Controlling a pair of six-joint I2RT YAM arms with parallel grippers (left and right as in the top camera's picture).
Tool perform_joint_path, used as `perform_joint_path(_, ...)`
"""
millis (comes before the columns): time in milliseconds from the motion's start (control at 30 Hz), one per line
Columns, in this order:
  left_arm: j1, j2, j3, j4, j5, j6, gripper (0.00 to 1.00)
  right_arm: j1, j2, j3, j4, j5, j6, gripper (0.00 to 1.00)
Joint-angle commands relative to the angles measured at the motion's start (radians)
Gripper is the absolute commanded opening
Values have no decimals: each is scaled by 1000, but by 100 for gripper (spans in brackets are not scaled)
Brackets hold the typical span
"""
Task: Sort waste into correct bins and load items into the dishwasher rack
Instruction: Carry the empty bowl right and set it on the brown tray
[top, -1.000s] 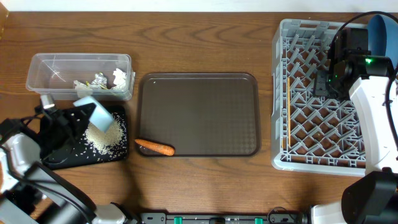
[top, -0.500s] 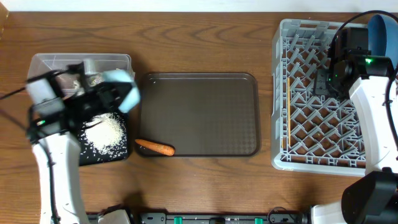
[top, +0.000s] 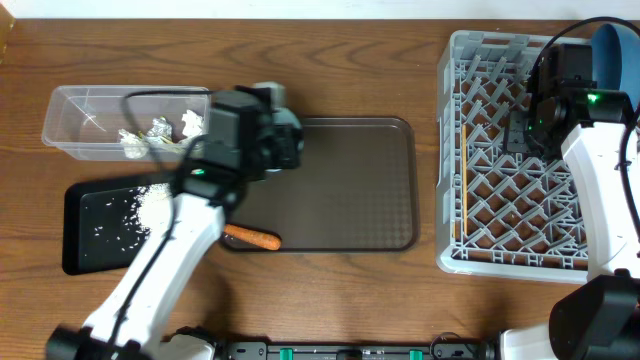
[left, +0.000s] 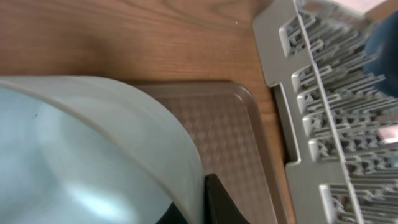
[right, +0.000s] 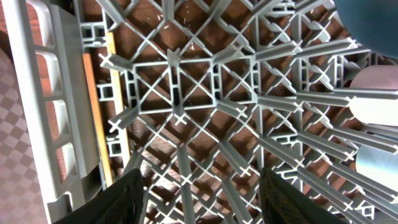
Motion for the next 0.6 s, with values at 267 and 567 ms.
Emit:
perform_joint_path(267, -180, 314, 15, 278, -154, -12, 6, -8, -21, 2, -2, -13, -10, 60)
perform_joint_path(567, -265, 423, 15, 343, -154, -12, 6, -8, -20, 2, -13, -13, -10, 62)
